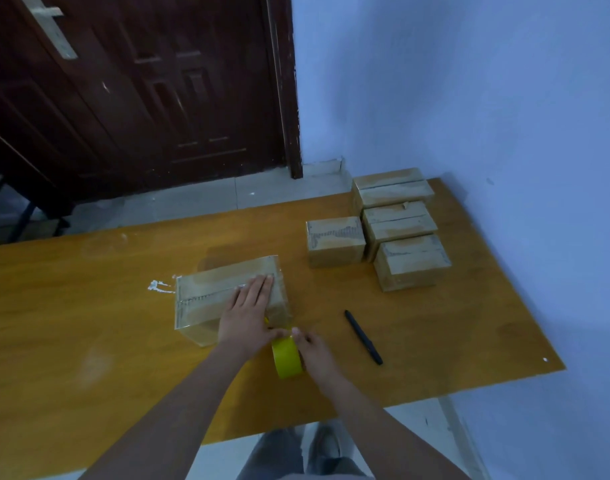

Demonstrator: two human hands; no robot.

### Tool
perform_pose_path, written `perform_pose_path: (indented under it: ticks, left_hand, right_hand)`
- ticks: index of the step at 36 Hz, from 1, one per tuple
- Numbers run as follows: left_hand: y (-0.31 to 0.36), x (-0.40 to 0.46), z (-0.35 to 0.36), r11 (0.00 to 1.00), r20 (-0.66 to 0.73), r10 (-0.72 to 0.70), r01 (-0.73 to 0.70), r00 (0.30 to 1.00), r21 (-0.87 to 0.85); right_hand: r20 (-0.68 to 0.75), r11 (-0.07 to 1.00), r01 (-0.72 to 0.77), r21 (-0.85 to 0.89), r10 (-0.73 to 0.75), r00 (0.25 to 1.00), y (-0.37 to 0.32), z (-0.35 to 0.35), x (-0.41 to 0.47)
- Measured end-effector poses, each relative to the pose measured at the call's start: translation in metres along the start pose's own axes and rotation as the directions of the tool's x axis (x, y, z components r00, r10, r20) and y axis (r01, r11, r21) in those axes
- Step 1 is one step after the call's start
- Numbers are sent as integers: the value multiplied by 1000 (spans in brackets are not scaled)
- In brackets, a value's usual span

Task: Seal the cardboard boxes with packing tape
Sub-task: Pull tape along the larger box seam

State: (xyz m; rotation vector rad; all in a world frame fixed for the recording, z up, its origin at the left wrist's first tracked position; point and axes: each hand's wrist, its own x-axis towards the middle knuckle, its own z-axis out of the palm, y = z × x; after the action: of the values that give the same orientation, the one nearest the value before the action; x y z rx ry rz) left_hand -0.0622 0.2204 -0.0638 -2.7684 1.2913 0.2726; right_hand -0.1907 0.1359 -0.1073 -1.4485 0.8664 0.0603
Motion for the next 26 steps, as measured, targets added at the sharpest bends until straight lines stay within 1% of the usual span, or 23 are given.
perform_pose_path:
  ticks: [1, 2, 3, 4, 5, 6, 7, 8, 10, 12, 14, 15, 16, 19, 21, 23, 26]
  left_hand:
    - [0, 0, 0, 1000, -3, -2, 2, 1000, 1]
    - [0, 0, -1, 1000, -4, -4, 4, 1000, 1]
    - [0, 0, 0, 1000, -3, -4, 4, 1000, 3]
    - [0, 0, 1, 1000, -3, -2, 2, 1000, 8]
    - [0, 0, 1, 1000, -4, -1, 1, 1000, 10]
    - [0, 0, 1, 1000, -5, 0, 0, 1000, 8]
    - [0, 0, 1, 1000, -9, 1, -1, 1000, 0]
    - [0, 0, 1, 1000, -15, 0, 0, 1000, -9]
    - [0, 1, 2, 1000, -17, -1, 1, 1000, -17]
    - [0, 0, 2, 1000, -12, -1, 1, 1000, -9]
    - [1, 1, 2, 1000, -7, -3, 3, 1000, 3]
    - [1, 1, 2, 1000, -6, -4, 4, 1000, 6]
    - [0, 1, 2, 1000, -7, -3, 3, 1000, 4]
    - [0, 1, 4, 1000, -13, -5, 5, 1000, -14]
    - [0, 1, 3, 1000, -15, -8, 8, 1000, -16]
    - [0, 0, 3, 1000, -10, -11, 11, 1000, -5]
    - [1, 1, 4, 1000, -14, -10, 10, 1000, -3]
  right_hand:
    - [-63, 1000, 11, -5, -11, 998, 0, -5, 1]
    - [-153, 997, 29, -69, -39, 988, 2, -12, 3]
    - [-260, 981, 37, -190, -87, 962, 4, -20, 5]
    - [-362, 943, 5, -334, -133, 923, 7, -28, 8]
    - [-450, 888, -66, -455, -166, 878, 9, -36, 9]
    - [-512, 828, -156, -538, -174, 842, 12, -44, 12]
    - [-539, 770, -236, -593, -162, 826, 15, -51, 14]
    - [-540, 717, -296, -632, -133, 831, 18, -58, 17]
    - [-499, 618, -353, -703, -74, 864, 26, -70, 20]
    - [-441, 544, -335, -770, -74, 894, 36, -78, 21]
    - [-397, 501, -301, -811, -93, 913, 41, -82, 20]
    - [-381, 508, -286, -813, -91, 920, 41, -83, 20]
    - [-364, 543, -263, -797, -85, 927, 40, -83, 21]
    - [-291, 737, -151, -659, -64, 955, 28, -80, 19]
    - [-214, 805, -24, -593, -129, 968, 16, -76, 11]
    - [-120, 828, 115, -549, -214, 969, 5, -71, 1]
    - [28, 784, 237, -573, -270, 962, -9, -65, -14]
